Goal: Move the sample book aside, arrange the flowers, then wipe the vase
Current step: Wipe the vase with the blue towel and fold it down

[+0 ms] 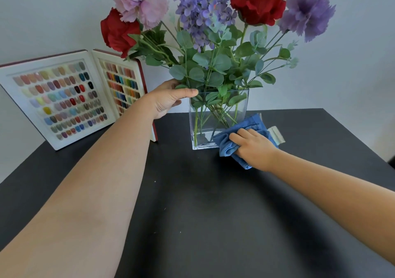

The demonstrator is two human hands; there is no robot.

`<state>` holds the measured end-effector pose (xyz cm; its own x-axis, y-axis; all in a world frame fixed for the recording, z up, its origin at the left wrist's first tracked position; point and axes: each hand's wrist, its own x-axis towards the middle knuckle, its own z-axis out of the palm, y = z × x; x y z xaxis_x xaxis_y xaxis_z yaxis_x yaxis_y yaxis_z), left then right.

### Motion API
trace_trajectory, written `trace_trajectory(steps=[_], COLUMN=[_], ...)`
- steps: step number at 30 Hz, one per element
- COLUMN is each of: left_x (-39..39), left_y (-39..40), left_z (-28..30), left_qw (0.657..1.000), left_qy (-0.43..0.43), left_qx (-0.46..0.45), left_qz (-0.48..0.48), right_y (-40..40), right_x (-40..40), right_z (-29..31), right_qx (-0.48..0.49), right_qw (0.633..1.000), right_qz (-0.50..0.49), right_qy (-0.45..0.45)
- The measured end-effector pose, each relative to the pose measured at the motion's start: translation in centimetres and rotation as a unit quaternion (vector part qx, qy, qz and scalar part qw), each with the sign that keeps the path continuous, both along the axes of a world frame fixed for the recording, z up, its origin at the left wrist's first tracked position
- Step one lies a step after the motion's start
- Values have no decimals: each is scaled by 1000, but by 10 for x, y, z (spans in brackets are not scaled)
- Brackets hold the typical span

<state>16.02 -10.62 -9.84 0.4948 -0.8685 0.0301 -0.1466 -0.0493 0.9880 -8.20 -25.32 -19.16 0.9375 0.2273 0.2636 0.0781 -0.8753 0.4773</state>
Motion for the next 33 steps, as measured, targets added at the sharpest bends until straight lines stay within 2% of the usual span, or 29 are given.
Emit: trace_trajectory(steps=[3, 6, 14, 17, 21, 23, 25, 27, 30, 31, 33], left_x=[0, -3, -1, 0, 1, 2, 2, 2, 1, 1, 0], left_y=[-1, -1, -1, -1, -2, -2, -3, -3, -3, -3, -3], left_z=[-1, -1, -1, -2, -1, -1, -2, -2, -3, -3, -2], left_qw=[1000, 1000, 1000, 1000, 1000, 1000, 1000, 1000, 1000, 1000, 1000], left_qy=[6, 10, 9, 3, 0, 0, 3, 7, 7, 8, 10], left_qx=[-5, -8, -8, -7, -5, -2, -5, -8, -13, -14, -15], left_qz=[5, 5, 10, 0, -8, -12, -12, -10, -8, -7, -7], right_y=[-15, -15, 43, 30, -1, -13, -20, -23, -20, -19, -16], right_x=[-14, -9, 61, 58, 43, 31, 20, 13, 11, 11, 12], right_z=[-1, 1, 1, 15, 42, 39, 26, 10, -5, -7, -9], right_qx=[-13, -21, -42, 15, 156, 151, 143, 149, 213, 208, 132], right_qw=[1000, 1000, 993, 986, 939, 931, 938, 954, 957, 960, 981], right_qz=[-14, 12, 112, 101, 47, 20, 6, -9, -9, 5, 32], right_qy=[-4, -1, -23, -133, -303, -331, -316, -261, -197, -186, -135])
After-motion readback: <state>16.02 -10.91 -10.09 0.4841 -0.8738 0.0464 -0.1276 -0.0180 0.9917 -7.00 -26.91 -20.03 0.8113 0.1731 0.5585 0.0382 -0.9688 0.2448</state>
